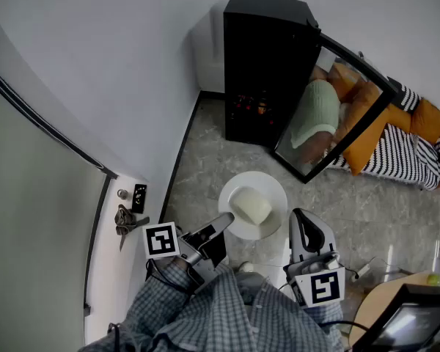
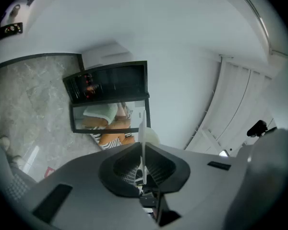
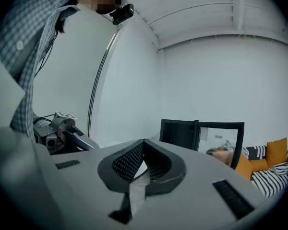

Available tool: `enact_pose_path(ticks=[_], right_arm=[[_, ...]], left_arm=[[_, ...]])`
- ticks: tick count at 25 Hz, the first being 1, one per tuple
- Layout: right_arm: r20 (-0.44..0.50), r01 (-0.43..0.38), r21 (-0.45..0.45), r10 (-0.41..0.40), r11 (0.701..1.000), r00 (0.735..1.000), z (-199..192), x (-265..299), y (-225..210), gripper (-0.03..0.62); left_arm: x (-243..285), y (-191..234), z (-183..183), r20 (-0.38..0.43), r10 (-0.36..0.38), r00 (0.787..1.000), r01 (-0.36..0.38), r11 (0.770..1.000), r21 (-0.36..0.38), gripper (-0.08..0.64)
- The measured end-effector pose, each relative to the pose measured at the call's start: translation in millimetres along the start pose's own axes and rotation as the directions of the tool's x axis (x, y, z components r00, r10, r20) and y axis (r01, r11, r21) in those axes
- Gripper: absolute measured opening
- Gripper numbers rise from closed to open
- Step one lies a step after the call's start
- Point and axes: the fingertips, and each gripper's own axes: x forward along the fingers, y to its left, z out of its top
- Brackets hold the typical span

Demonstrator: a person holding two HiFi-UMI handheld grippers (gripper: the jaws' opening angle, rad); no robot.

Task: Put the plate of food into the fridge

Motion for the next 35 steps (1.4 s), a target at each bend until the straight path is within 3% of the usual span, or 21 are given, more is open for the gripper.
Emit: enact_pose_path(ticks=[12,15,18,21,23,26,27,29,35], right_arm=[[-0.025,0.005,0.009,-0.005,1.0,1.0,-3.8,7.7,0.5,0.008],[-0.069,0.006,0.066,-0.001,0.998,0.998,-13.6,10.3,-3.2,0.009],[-0.125,-0.004,0.192,0.029,0.981,0.992,-29.9,10.8,-5.1,0.009],[-0.159,0.005,0.358,0.056,0.934,0.986,-42.5,13.6,-7.0,0.009],[-0.161,0.005,0.473,0.081,0.881,0.984,-48.6,15.1,-7.1,0.01],[-0.117,-0.001,0.672,0.107,0.741,0.987,-50.6,17.8,-7.2,0.022],[-0.108,-0.003,0.717,0.115,0.697,0.988,-51.7,19.4,-6.3,0.062],[-0.104,-0.004,0.772,0.132,0.636,0.986,-56.3,22.4,-2.0,0.095],[-0.113,-0.014,0.838,0.2,0.545,0.973,-67.7,31.7,23.5,0.097]], left_arm=[[0.2,3.8,8.8,0.001,0.004,1.0,-0.004,1.0,-0.008,0.018],[0.6,5.2,11.8,0.004,0.004,1.0,-0.004,1.0,-0.01,0.018],[-1.2,6.1,15.0,0.006,0.003,1.0,-0.003,1.0,-0.011,0.018],[-2.5,7.6,18.1,0.008,0.002,1.0,-0.002,1.0,-0.01,0.018],[-2.8,8.5,19.9,0.008,0.002,1.0,-0.002,1.0,-0.008,0.018],[-3.1,7.3,23.9,0.009,0.004,1.0,-0.004,1.0,-0.011,0.018],[-3.3,6.9,25.8,0.009,0.005,1.0,-0.005,1.0,-0.011,0.018],[-3.9,7.3,29.1,0.007,0.004,1.0,-0.004,1.0,-0.011,0.018],[-10.1,9.0,35.2,-0.005,-0.007,1.0,0.007,1.0,-0.015,0.018]])
